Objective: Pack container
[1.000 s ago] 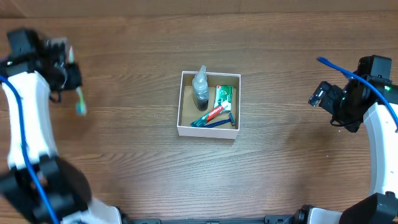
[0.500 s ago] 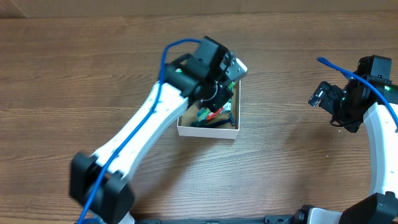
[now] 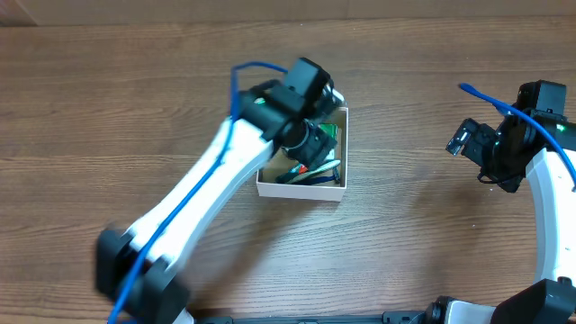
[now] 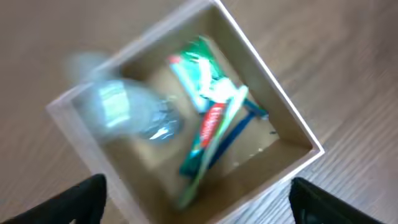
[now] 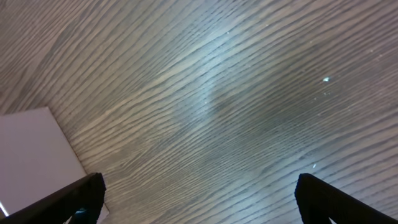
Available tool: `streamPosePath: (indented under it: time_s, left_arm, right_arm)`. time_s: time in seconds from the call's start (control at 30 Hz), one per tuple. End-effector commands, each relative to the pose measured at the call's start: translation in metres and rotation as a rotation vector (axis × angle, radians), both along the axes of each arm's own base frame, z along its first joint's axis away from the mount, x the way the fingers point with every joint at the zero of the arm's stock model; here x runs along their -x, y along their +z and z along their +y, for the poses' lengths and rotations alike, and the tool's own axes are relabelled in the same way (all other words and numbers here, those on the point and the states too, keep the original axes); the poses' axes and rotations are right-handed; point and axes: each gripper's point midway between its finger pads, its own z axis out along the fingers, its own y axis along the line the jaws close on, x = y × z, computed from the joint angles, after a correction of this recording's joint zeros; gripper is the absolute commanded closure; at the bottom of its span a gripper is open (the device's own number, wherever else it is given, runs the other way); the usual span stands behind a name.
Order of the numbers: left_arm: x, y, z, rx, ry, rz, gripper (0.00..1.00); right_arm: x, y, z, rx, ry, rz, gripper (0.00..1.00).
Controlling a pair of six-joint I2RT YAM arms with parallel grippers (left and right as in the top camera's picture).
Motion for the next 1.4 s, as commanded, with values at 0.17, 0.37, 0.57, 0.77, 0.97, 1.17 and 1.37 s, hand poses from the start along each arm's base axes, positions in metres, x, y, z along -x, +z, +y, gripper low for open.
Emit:
streamPosePath:
  time_s: [0.17, 0.37, 0.57, 0.77, 0.97, 1.17, 1.37]
  left_arm:
    - [-0.030, 0.101, 0.165, 0.071, 0.646, -0.237, 0.00]
    - [-0.056, 0.095, 0.249, 0.184, 0.830, -0.206, 0.00]
    - [-0.047, 0.089, 0.258, 0.158, 0.833, -0.170, 0.00]
    - [0.007, 0.133, 0.237, 0.163, 0.720, -0.254, 0.00]
    - [0.109, 0.133, 0.224, 0.231, 0.635, -0.426, 0.00]
    - [0.183, 0.054, 0.229, 0.291, 0.621, -0.535, 0.00]
    - [0.197, 0.025, 0.231, 0.237, 0.631, -0.416, 0.00]
  right_arm:
    - [-0.079, 0.044, 0.101, 0.196, 0.439, -0.349, 0.00]
    - [-0.121, 0.083, 0.109, 0.253, 0.417, -0.582, 0.00]
    - [-0.107, 0.088, 0.107, 0.247, 0.414, -0.561, 0.00]
    - [-0.042, 0.157, 0.096, 0.279, 0.379, -0.691, 0.00]
    - [0.053, 0.150, 0.075, 0.254, 0.220, -0.811, 0.00]
    - [0.118, 0.100, 0.068, 0.253, 0.231, -0.749, 0.00]
    - [0.127, 0.087, 0.067, 0.252, 0.241, -0.684, 0.00]
